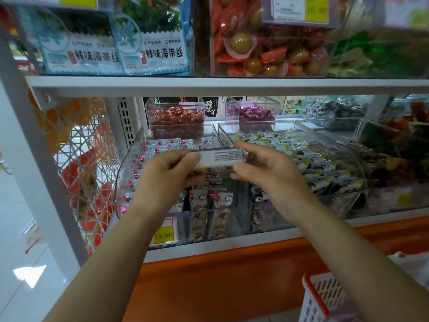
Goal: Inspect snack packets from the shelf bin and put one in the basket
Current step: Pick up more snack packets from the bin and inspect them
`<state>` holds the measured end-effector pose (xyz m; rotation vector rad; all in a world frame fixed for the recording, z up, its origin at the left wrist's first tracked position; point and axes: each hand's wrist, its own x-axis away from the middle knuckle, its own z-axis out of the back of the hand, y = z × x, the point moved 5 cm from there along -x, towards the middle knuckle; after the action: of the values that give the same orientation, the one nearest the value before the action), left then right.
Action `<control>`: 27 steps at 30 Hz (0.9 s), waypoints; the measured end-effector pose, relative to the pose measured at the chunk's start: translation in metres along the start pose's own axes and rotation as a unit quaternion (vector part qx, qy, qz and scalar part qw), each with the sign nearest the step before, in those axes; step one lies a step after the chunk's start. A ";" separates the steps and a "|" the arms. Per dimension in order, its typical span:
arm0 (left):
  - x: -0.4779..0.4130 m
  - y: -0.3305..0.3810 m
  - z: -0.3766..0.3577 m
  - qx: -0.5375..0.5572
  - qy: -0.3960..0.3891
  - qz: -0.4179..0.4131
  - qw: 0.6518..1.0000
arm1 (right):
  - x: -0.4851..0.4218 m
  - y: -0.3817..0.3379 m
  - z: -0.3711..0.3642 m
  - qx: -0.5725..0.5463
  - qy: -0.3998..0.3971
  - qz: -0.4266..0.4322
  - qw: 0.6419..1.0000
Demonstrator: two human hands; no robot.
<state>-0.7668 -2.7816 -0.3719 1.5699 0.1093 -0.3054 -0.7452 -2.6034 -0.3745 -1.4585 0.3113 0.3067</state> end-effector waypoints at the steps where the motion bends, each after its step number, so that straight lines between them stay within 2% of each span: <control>1: -0.001 0.000 -0.001 0.015 0.006 0.007 1.000 | 0.000 -0.001 -0.001 0.034 -0.009 0.010 0.999; 2: -0.002 -0.001 -0.001 0.014 0.010 0.009 1.000 | 0.001 -0.002 0.000 0.057 0.001 0.020 0.998; 4: -0.003 -0.003 -0.004 -0.029 0.013 -0.006 0.999 | 0.000 -0.003 0.007 0.053 0.070 0.025 0.996; 6: -0.006 -0.003 -0.005 -0.155 0.020 -0.066 0.986 | 0.000 -0.001 0.018 0.019 0.153 0.010 0.988; 9: -0.006 -0.001 -0.015 -0.363 -0.028 -0.165 0.917 | -0.001 0.002 0.030 -0.017 0.213 -0.006 0.977; 12: -0.003 -0.011 -0.028 -0.458 -0.119 -0.161 0.866 | -0.001 0.005 0.031 -0.021 0.216 -0.016 0.976; 14: -0.003 -0.015 -0.031 -0.479 -0.151 -0.148 0.852 | -0.002 0.007 0.031 -0.027 0.212 -0.020 0.977; 18: -0.005 -0.020 -0.026 -0.439 -0.192 -0.092 0.873 | -0.001 0.001 0.029 0.013 0.198 0.005 0.980; 21: -0.004 -0.024 -0.023 -0.431 -0.229 -0.066 0.870 | 0.000 -0.009 0.022 0.096 0.181 0.047 0.978; 27: -0.006 -0.028 -0.023 -0.427 -0.265 -0.053 0.863 | -0.002 -0.026 -0.002 0.276 0.126 0.154 0.940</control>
<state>-0.7767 -2.7574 -0.3975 0.5595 -0.0963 -0.6623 -0.7369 -2.6080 -0.3497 -0.8866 0.7738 0.2553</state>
